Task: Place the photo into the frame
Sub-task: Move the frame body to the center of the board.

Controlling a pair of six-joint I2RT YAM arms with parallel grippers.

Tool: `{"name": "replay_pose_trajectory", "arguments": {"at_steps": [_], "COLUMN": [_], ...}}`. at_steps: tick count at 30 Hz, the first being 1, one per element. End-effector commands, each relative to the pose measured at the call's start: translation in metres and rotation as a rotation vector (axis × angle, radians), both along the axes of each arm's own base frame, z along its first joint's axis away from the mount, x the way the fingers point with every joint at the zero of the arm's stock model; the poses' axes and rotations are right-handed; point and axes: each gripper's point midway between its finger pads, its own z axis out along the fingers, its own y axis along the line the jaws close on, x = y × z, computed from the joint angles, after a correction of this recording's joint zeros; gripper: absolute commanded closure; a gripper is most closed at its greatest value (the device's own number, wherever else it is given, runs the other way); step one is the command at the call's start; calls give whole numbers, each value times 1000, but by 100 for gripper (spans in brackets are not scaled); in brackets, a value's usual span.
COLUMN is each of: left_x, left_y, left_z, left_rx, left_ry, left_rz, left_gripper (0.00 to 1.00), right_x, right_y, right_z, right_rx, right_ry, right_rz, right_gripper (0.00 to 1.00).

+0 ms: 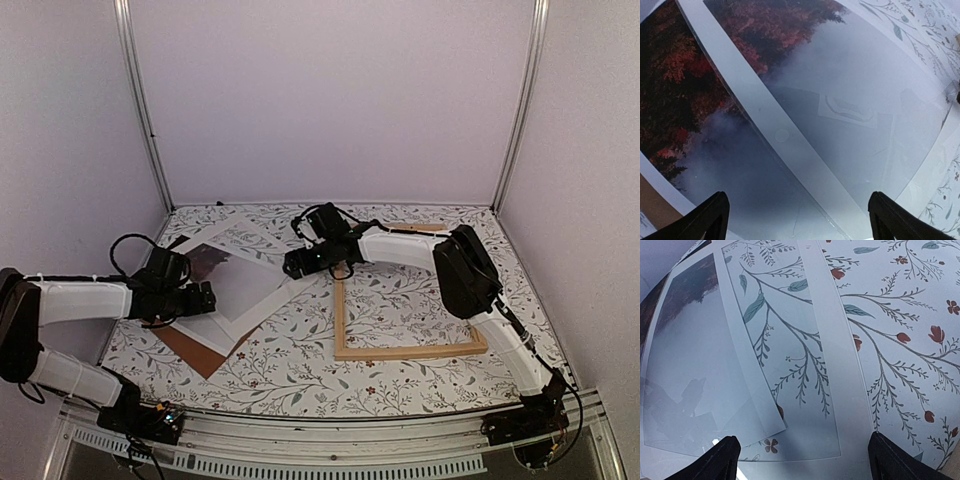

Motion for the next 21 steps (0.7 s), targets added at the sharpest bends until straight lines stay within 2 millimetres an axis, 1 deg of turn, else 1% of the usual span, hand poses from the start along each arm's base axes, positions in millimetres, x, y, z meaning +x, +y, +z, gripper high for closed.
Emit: {"name": "replay_pose_trajectory", "arguments": {"at_steps": [1, 7, 14, 17, 21], "left_x": [8, 7, 4, 3, 3], "left_y": [5, 10, 10, 10, 12], "left_z": [6, -1, -8, -7, -7], "left_rx": [-42, -71, -101, -102, -90], "left_ry": [-42, -27, -13, -14, -14], "left_rz": [40, 66, 73, 74, 78], "left_gripper": [0, 0, 0, 0, 0], "right_x": [9, 7, 23, 25, 21], "right_y": [-13, -18, -38, -45, -57], "right_z": [-20, -29, -24, -26, -40], "right_rx": [-34, -65, -153, -193, -253], "right_ry": [40, 53, -17, -17, 25], "right_rz": [-53, -52, -146, -162, -177], "right_gripper": [8, 9, 7, 7, 7]}}
